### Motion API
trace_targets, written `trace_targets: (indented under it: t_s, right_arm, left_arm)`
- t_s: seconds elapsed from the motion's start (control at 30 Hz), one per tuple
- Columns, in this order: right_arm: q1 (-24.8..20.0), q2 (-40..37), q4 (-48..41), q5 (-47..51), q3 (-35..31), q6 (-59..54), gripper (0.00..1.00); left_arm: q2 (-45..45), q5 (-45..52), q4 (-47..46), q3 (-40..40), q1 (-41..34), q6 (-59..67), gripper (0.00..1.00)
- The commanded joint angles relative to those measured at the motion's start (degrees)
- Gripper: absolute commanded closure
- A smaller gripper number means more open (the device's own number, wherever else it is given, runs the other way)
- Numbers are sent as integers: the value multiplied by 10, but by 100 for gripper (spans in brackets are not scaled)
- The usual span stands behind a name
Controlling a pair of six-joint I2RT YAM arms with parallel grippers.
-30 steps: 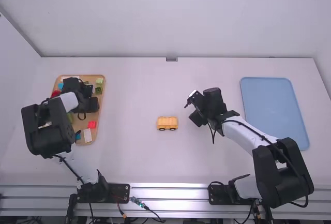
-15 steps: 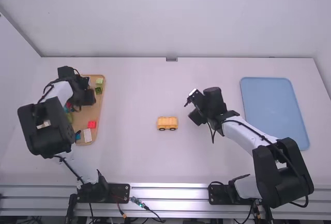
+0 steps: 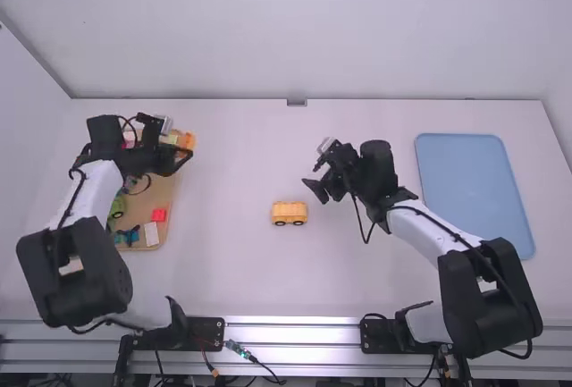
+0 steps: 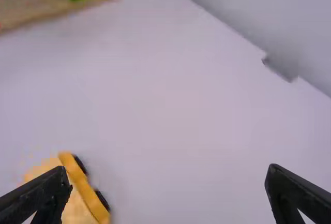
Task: Assemble lego blocks to make yellow taxi
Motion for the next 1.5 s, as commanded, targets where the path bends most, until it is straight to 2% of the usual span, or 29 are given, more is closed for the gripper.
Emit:
trace_targets:
  t_s: [0.0, 0.07, 0.2, 0.23, 0.3, 0.43, 0.5, 0.6, 0.63, 0.67, 0.73, 0.8, 1.0, 1.2, 1.3, 1.37, 1.47]
  right_arm:
    - [-14, -9, 30, -146, 1, 69, 1]
    - [-21, -9, 54, -183, 1, 91, 1]
    - [-38, -9, 99, -265, 1, 133, 1]
    - [-39, -9, 100, -271, 1, 132, 1]
    - [-47, -8, 120, -327, 1, 130, 1]
    - [-49, -8, 156, -396, 1, 136, 0]
    - [-49, -8, 165, -405, 1, 144, 1]
    - [-49, -8, 193, -415, 1, 189, 9]
    - [-49, -8, 206, -431, 1, 198, 15]
    - [-49, -8, 214, -447, 1, 202, 20]
    - [-49, -8, 239, -487, 1, 221, 38]
    - [-50, -8, 254, -498, 1, 243, 45]
    - [-50, -8, 249, -519, 1, 241, 52]
    - [-50, -8, 249, -525, 1, 242, 50]
    - [-50, -8, 249, -525, 1, 241, 56]
    - [-49, -8, 249, -525, 1, 241, 66]
    - [-49, -8, 249, -525, 1, 241, 68]
  left_arm:
    - [-21, 179, 29, -42, -31, 22, 98]
    - [-24, 216, 64, -62, -51, 13, 98]
    - [-24, 271, 200, -115, -125, -46, 98]
    - [-24, 272, 213, -119, -132, -51, 98]
    - [-24, 259, 323, -149, -192, -100, 98]
    - [-24, 211, 461, -180, -269, -197, 98]
    - [-24, 197, 503, -189, -292, -226, 98]
    - [-24, 172, 581, -206, -336, -258, 98]
    - [-24, 167, 601, -210, -345, -257, 98]
    - [-24, 164, 613, -213, -350, -257, 98]
    - [-24, 159, 642, -220, -361, -257, 98]
    - [-24, 159, 660, -224, -363, -273, 98]
    - [-23, 178, 698, -224, -362, -300, 98]
    - [-19, 211, 741, -224, -362, -302, 98]
    - [-19, 208, 739, -224, -362, -301, 98]
    - [-19, 208, 736, -224, -365, -302, 98]
    - [-19, 207, 735, -224, -367, -301, 98]
